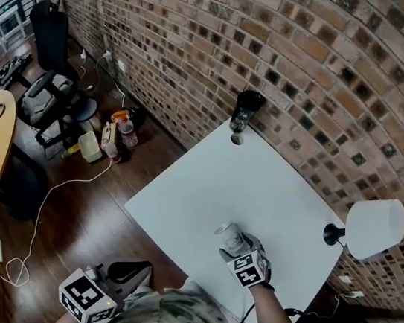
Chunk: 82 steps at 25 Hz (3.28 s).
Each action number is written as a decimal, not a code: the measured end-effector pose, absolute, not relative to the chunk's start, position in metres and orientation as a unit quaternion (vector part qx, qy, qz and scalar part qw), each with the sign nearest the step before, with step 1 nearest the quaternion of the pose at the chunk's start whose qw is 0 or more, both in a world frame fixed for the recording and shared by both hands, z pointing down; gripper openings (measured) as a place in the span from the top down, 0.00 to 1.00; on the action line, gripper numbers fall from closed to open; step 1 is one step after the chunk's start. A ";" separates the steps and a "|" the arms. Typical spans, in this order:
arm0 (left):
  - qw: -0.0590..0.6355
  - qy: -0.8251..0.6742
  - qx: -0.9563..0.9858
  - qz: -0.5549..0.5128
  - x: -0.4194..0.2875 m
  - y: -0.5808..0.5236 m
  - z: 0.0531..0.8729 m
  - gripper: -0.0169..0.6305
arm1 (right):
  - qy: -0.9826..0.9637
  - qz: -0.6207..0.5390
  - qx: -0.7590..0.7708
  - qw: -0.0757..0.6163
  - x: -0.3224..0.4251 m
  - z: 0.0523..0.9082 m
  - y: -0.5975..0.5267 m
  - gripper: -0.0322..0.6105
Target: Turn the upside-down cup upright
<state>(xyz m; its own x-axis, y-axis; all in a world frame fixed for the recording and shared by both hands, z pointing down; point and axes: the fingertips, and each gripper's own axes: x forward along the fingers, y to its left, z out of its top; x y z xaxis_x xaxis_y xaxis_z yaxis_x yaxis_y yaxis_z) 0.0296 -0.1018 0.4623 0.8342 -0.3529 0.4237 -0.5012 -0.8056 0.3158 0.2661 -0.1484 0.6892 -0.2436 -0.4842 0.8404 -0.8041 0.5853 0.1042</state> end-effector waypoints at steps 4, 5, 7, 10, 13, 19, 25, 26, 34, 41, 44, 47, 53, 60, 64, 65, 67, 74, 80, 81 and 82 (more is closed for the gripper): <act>0.205 -0.221 0.937 0.179 0.038 -0.103 0.458 0.96 | -0.767 0.189 0.430 0.436 0.280 0.701 -0.145 0.47; 0.203 -0.219 0.937 0.180 0.040 -0.103 0.457 0.96 | -0.767 0.189 0.435 0.432 0.282 0.700 -0.148 0.50; 0.201 -0.218 0.937 0.183 0.041 -0.102 0.457 0.96 | -0.766 0.189 0.443 0.425 0.286 0.700 -0.151 0.53; 0.203 -0.221 0.936 0.184 0.040 -0.103 0.456 0.96 | -0.761 0.191 0.446 0.430 0.290 0.696 -0.148 0.53; 0.198 -0.219 0.939 0.177 0.040 -0.105 0.455 0.96 | -0.751 0.181 0.432 0.465 0.295 0.686 -0.141 0.53; 0.203 -0.213 0.942 0.160 0.032 -0.107 0.459 0.96 | -0.716 0.157 0.343 0.587 0.305 0.664 -0.124 0.53; 0.215 -0.215 0.943 0.136 0.021 -0.109 0.465 0.96 | -0.650 0.135 0.213 0.717 0.319 0.657 -0.116 0.53; 0.217 -0.216 0.943 0.134 0.018 -0.110 0.466 0.96 | -0.635 0.132 0.191 0.737 0.320 0.659 -0.115 0.53; 0.229 -0.226 0.938 0.126 -0.013 -0.111 0.473 0.96 | -0.555 0.099 0.072 0.823 0.303 0.665 -0.124 0.53; 0.238 -0.230 0.935 0.125 -0.028 -0.112 0.481 0.96 | -0.586 0.110 0.056 0.801 0.267 0.664 -0.138 0.53; 0.238 -0.227 0.936 0.126 -0.029 -0.111 0.482 0.96 | -0.585 0.111 0.052 0.802 0.262 0.663 -0.138 0.53; 0.238 -0.223 0.937 0.125 -0.029 -0.112 0.482 0.96 | -0.549 0.094 0.045 0.829 0.275 0.662 -0.139 0.53; 0.241 -0.218 0.938 0.123 -0.029 -0.114 0.484 0.96 | -0.486 0.064 0.010 0.872 0.289 0.668 -0.134 0.53; 0.242 -0.213 0.938 0.124 -0.032 -0.112 0.486 0.96 | -0.539 0.105 0.023 0.836 0.258 0.671 -0.137 0.53; 0.243 -0.214 0.938 0.124 -0.035 -0.112 0.487 0.96 | -0.572 0.136 0.049 0.808 0.252 0.675 -0.141 0.53; 0.244 -0.215 0.938 0.124 -0.036 -0.112 0.488 0.96 | -0.580 0.142 0.056 0.800 0.252 0.676 -0.141 0.53; 0.246 -0.216 0.937 0.124 -0.039 -0.112 0.489 0.96 | -0.597 0.154 0.072 0.784 0.250 0.677 -0.142 0.52; 0.246 -0.208 0.938 0.130 -0.042 -0.108 0.488 0.96 | -0.626 0.173 0.114 0.752 0.249 0.675 -0.145 0.45; 0.247 -0.188 0.941 0.136 -0.045 -0.108 0.489 0.96 | -0.646 0.179 0.172 0.721 0.247 0.653 -0.154 0.42; 0.249 -0.182 0.941 0.138 -0.045 -0.106 0.490 0.96 | -0.645 0.172 0.187 0.721 0.250 0.646 -0.155 0.42; 0.252 -0.175 0.941 0.140 -0.046 -0.105 0.492 0.96 | -0.644 0.165 0.207 0.718 0.253 0.639 -0.157 0.41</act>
<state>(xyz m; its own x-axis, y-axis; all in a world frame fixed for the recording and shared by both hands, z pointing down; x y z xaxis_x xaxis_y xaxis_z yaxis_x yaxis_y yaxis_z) -0.0464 -0.1045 0.4925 0.8991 -0.2595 0.3526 -0.4009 -0.8117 0.4248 0.2525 -0.1567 0.6386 0.1171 -0.0284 0.9927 -0.5032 0.8601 0.0840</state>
